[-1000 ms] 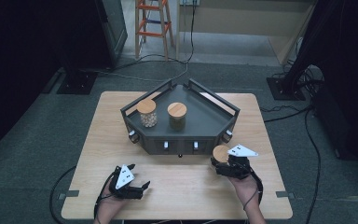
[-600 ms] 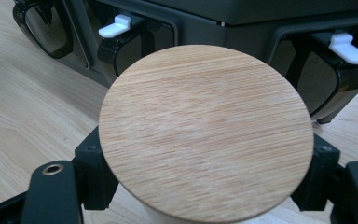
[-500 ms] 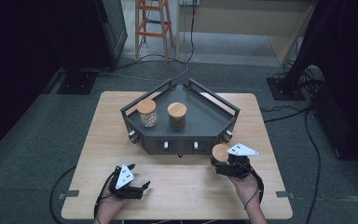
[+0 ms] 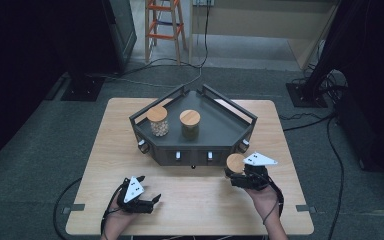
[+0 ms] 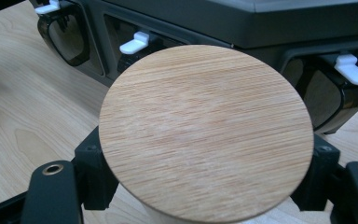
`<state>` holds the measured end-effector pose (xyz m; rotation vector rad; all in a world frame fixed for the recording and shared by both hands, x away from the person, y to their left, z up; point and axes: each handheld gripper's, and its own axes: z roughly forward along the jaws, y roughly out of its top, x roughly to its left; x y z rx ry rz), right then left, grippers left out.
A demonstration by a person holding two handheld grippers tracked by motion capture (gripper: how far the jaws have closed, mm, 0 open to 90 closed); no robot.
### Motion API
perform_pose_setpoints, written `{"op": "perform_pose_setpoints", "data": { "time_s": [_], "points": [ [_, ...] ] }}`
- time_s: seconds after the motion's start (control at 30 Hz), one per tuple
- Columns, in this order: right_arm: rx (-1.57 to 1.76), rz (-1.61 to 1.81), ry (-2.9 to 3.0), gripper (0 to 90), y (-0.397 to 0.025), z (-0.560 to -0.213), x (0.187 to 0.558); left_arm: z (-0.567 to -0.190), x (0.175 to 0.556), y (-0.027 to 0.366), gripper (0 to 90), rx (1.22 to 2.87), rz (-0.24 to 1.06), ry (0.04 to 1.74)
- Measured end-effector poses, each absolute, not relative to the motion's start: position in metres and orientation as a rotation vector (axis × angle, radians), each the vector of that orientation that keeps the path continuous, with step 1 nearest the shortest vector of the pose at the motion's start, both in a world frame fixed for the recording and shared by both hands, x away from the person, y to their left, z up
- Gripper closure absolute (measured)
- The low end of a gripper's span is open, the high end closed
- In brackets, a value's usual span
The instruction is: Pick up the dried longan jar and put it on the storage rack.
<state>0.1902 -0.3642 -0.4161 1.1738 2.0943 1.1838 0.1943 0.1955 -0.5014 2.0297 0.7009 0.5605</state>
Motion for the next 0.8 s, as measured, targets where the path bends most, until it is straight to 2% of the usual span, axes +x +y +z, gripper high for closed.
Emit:
{"op": "perform_pose_setpoints", "data": {
  "time_s": [0.8],
  "points": [
    [1.182,1.185,2.143,25.5,-0.36,-0.391,0.2,-0.502,0.195,0.196,9.0,2.026,0.556,0.703]
  ]
}}
